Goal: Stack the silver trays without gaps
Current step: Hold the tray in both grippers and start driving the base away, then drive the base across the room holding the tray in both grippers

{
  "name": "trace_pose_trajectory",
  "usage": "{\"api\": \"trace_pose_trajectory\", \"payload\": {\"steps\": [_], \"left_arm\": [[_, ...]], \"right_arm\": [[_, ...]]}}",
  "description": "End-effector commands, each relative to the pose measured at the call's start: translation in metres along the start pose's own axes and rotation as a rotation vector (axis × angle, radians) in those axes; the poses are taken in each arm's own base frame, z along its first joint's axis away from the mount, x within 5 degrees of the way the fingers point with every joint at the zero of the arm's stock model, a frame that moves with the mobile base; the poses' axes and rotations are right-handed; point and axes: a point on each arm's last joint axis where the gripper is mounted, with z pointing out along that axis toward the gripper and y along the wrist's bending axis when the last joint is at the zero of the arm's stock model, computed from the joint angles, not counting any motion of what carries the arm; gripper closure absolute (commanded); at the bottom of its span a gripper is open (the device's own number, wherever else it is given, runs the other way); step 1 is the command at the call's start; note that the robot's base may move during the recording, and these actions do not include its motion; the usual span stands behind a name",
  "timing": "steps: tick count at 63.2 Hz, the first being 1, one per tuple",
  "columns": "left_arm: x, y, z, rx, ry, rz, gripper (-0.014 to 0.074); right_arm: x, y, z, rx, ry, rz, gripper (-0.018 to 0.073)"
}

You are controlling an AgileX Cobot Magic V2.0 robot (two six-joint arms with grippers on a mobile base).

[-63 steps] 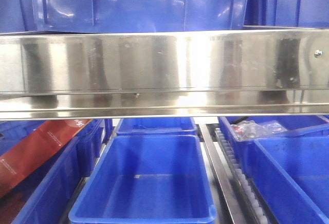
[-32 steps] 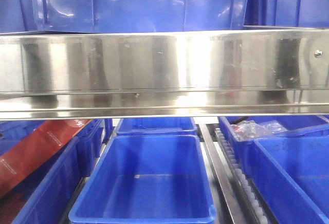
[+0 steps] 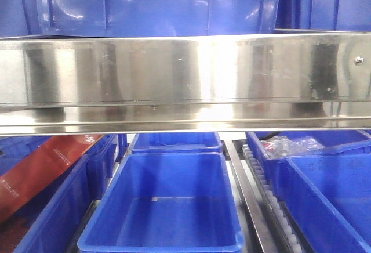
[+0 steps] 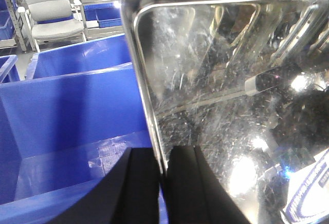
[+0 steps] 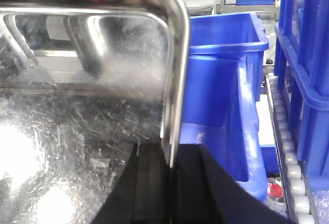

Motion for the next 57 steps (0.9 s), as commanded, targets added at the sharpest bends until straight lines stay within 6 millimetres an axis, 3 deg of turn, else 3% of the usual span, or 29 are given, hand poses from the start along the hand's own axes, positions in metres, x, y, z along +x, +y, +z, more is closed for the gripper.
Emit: {"api": "trace_pose_trajectory", "payload": {"steps": [1, 57], "left_arm": [[-0.0127, -0.0046, -0.0077, 0.035, -0.084, -0.001, 0.0585], [-0.0127, -0.0046, -0.0077, 0.035, -0.084, -0.001, 0.0585]], "right_arm": [[-0.0142, 0.0041, -0.0097, -0.015, -0.087, -0.01, 0.064], [-0.0143, 0.0041, -0.0097, -0.015, -0.089, -0.01, 0.064]]}}
